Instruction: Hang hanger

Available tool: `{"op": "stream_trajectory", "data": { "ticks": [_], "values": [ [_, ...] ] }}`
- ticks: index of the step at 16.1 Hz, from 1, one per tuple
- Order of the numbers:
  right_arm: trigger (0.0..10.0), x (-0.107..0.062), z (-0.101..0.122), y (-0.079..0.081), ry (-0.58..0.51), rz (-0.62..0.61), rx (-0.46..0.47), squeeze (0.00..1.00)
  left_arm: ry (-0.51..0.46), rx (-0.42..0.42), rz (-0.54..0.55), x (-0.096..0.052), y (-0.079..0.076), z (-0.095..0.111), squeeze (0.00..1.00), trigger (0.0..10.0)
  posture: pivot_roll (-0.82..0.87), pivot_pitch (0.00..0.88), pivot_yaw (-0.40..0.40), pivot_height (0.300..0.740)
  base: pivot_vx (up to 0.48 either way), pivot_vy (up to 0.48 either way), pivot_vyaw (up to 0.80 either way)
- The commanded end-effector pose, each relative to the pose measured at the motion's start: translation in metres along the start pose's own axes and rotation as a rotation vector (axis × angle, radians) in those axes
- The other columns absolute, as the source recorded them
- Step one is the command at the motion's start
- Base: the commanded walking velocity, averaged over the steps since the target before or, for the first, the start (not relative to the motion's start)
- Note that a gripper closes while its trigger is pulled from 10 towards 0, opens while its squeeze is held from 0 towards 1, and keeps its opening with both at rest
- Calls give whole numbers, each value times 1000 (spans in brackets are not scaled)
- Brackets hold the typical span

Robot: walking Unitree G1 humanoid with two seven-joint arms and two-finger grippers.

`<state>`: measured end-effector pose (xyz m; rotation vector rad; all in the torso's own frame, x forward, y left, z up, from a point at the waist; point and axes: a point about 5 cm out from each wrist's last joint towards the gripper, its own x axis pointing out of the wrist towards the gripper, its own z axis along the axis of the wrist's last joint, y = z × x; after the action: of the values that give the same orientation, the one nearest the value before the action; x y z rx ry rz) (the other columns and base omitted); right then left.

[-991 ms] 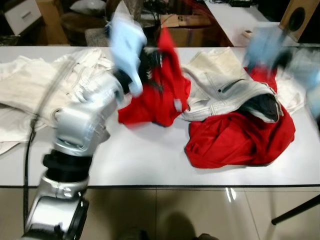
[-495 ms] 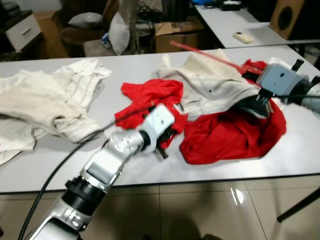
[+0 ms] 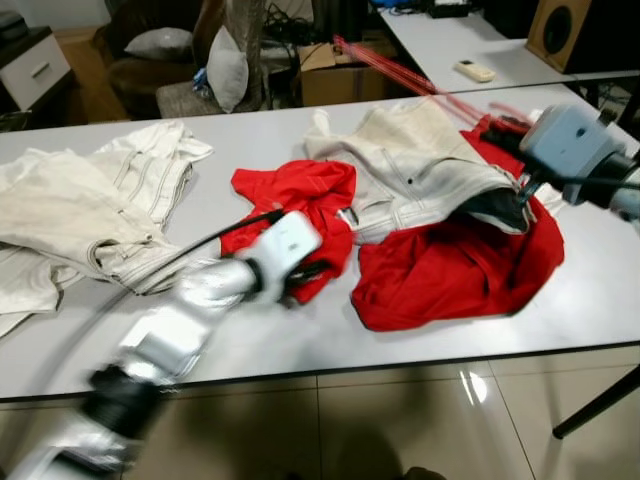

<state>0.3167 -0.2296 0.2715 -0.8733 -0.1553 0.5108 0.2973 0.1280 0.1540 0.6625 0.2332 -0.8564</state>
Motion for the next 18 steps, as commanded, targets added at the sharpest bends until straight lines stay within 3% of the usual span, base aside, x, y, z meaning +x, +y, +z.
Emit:
{"op": "stream_trajectory", "data": {
  "ticks": [1, 4, 5, 6, 8, 9, 10, 12, 13, 14, 15, 16, 17, 18],
  "values": [
    [10000, -3, 3, 1, -7, 17, 31, 0, 6, 94, -19, -13, 9, 7, 1000, 10000, -127, 0, 89, 740, 0, 0, 0],
    [10000, -3, 5, -2, -7, -33, 79, 0, -158, -16, -64, -34, 24, 29, 1000, 10000, -120, 0, 83, 740, 0, 0, 0],
    [10000, -2, 9, -7, -23, -85, 134, 0, -248, -78, -13, -40, 34, 38, 1000, 10000, -120, 0, 83, 740, 0, 0, 0],
    [10000, -2, 11, -7, -32, -95, 161, 0, -276, -109, 16, -40, 38, 40, 1000, 10000, -121, 0, 85, 740, 0, 0, 0],
    [10000, -3, 16, -3, -50, -109, 227, 0, -393, -252, 139, -41, 50, 48, 1000, 10000, -125, 0, 90, 740, 0, 0, 0],
    [10000, -2, 18, 5, -50, -168, 315, 0, -482, -440, 307, -42, 60, 47, 1000, 10000, -130, 0, 97, 740, 0, 0, 0],
    [10000, -1, 18, 8, -46, -217, 363, 0, -482, -458, 363, -42, 59, 43, 1000, 10000, -130, 0, 97, 740, 0, 0, 0],
    [10000, -2, 15, 26, -28, -291, 537, 0, -392, -482, 469, -36, 41, 22, 427, 10000, -133, 0, 98, 740, 0, 0, 0],
    [10000, -2, 16, 39, -25, -311, 596, 0, -338, -525, 551, -35, 35, 7, 0, 10000, -140, 0, 99, 740, 0, 0, 0],
    [10000, -2, 17, 43, -20, -319, 612, 0, -319, -542, 581, -35, 33, 3, 0, 10000, -141, 0, 100, 740, 0, 0, 0],
    [10000, -2, 17, 63, 1, -325, 702, 0, -256, -557, 647, -36, 27, -9, 0, 10000, -139, 0, 101, 740, 0, 0, 0],
    [10000, -2, 18, 73, 7, -320, 751, 0, -242, -566, 668, -37, 24, -12, 0, 10000, -135, 0, 101, 740, 0, 0, 0],
    [10000, -3, 21, 95, 20, -316, 820, 0, -247, -592, 681, -38, 19, -12, 0, 10000, -132, 0, 106, 740, 0, 0, 0],
    [10000, -2, 22, 99, 23, -315, 827, 0, -253, -598, 679, -38, 18, -12, 0, 10000, -132, 0, 106, 740, 0, 0, 0]
  ]
}}
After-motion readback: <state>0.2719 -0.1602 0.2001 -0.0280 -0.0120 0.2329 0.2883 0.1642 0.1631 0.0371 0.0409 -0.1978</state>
